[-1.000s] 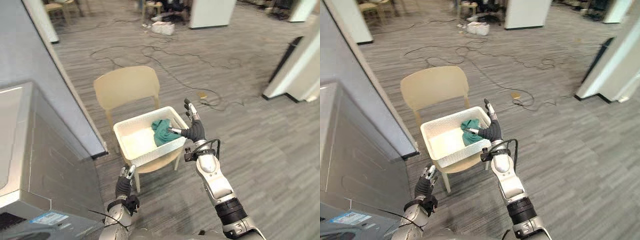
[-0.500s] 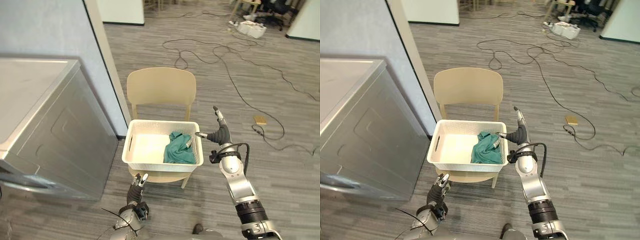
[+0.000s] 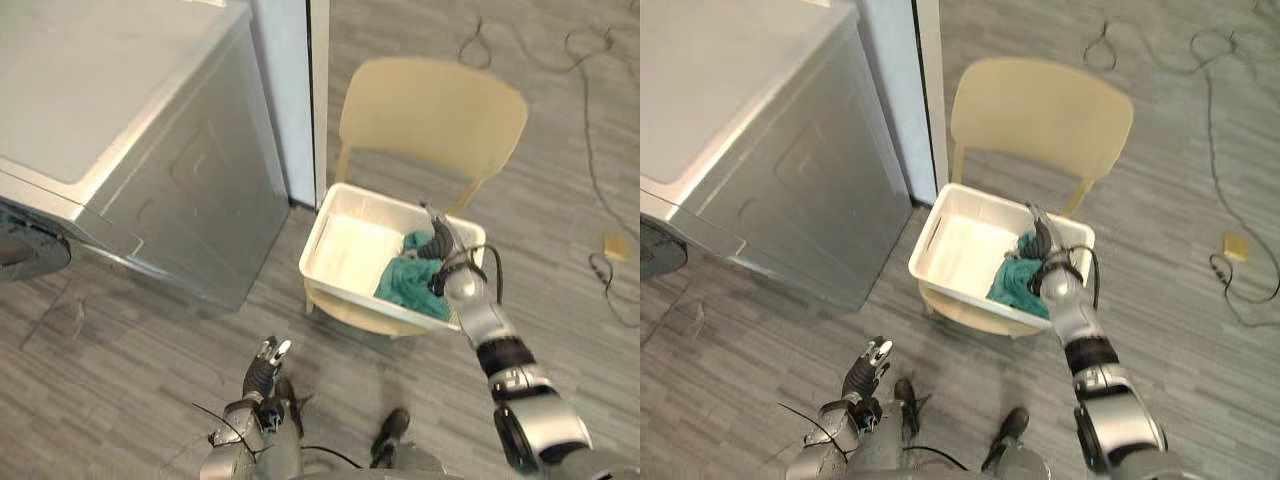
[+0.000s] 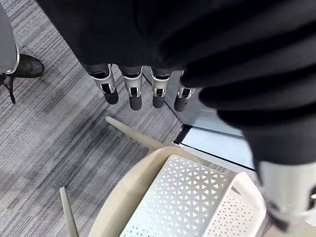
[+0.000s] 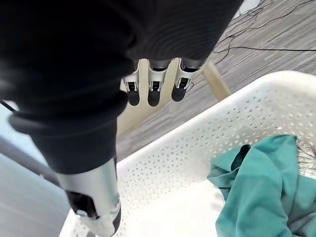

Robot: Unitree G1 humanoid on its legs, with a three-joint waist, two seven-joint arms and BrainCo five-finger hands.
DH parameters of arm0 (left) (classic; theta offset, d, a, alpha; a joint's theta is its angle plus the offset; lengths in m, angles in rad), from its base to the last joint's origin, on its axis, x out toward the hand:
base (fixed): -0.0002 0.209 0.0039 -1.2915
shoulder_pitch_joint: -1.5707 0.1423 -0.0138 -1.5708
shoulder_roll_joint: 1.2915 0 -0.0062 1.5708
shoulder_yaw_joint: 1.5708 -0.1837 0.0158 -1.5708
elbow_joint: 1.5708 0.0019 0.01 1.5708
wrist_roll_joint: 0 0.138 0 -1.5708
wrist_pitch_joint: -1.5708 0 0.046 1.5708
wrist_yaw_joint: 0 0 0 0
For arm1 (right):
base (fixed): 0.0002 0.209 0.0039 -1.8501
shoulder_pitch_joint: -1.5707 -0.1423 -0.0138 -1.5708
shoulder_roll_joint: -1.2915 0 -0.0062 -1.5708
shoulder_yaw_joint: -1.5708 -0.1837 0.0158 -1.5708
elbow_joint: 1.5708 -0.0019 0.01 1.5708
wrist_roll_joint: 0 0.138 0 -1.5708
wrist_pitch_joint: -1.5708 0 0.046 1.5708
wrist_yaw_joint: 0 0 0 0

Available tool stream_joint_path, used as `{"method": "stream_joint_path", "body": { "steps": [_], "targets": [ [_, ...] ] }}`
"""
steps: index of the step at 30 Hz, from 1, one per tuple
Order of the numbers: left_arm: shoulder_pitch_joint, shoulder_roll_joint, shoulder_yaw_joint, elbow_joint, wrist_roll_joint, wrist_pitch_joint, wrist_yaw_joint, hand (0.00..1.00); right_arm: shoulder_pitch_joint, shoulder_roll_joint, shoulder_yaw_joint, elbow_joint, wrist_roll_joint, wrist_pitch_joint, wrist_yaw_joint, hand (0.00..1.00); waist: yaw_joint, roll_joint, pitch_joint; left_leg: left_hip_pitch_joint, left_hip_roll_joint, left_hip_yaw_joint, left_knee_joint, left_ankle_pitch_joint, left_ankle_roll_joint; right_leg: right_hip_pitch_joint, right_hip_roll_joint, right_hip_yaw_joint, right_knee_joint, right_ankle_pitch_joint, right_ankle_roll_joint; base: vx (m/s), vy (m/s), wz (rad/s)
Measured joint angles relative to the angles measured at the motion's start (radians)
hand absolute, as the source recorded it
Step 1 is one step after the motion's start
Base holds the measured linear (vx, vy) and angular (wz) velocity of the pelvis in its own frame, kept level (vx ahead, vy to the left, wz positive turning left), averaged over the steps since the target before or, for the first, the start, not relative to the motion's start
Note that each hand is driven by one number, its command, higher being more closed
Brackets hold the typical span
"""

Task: Pick up the laundry basket with both hands and put the clothes into the washing machine.

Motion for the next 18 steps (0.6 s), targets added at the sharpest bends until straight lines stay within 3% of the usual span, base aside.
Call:
{"method": "stream_joint_path", "body": {
  "steps": [3,12,18],
  "targets": [
    [-0.03,0.001,0.002,-0.023,0.001,0.0,-0.006,0.0,-0.032,-0.031,0.0,0.039,-0.024,0.014,0.01,0.0,0.021,-0.008,0.055,-0.029,-0.013,-0.001,-0.007,0.018,0.014,-0.024,-0.008,-0.003,-0.013,0.024,-0.003,-0.09,0.076,0.06],
    [-0.07,0.0,0.014,-0.08,-0.021,-0.014,-0.001,0.0,-0.178,-0.101,-0.002,0.231,-0.066,0.057,0.038,0.0,0.021,-0.013,0.169,-0.118,-0.017,-0.021,-0.005,0.048,0.028,-0.103,-0.008,-0.021,-0.012,0.069,-0.027,-0.09,0.062,0.03],
    [-0.11,-0.012,0.013,-0.138,-0.105,-0.035,0.015,0.0,-0.257,-0.143,-0.001,0.315,-0.091,0.06,0.038,0.0,0.027,-0.026,0.204,-0.194,-0.005,-0.012,-0.014,0.068,0.023,-0.176,0.007,-0.023,-0.038,0.095,-0.039,-0.11,0.023,-0.08]
  ]
}}
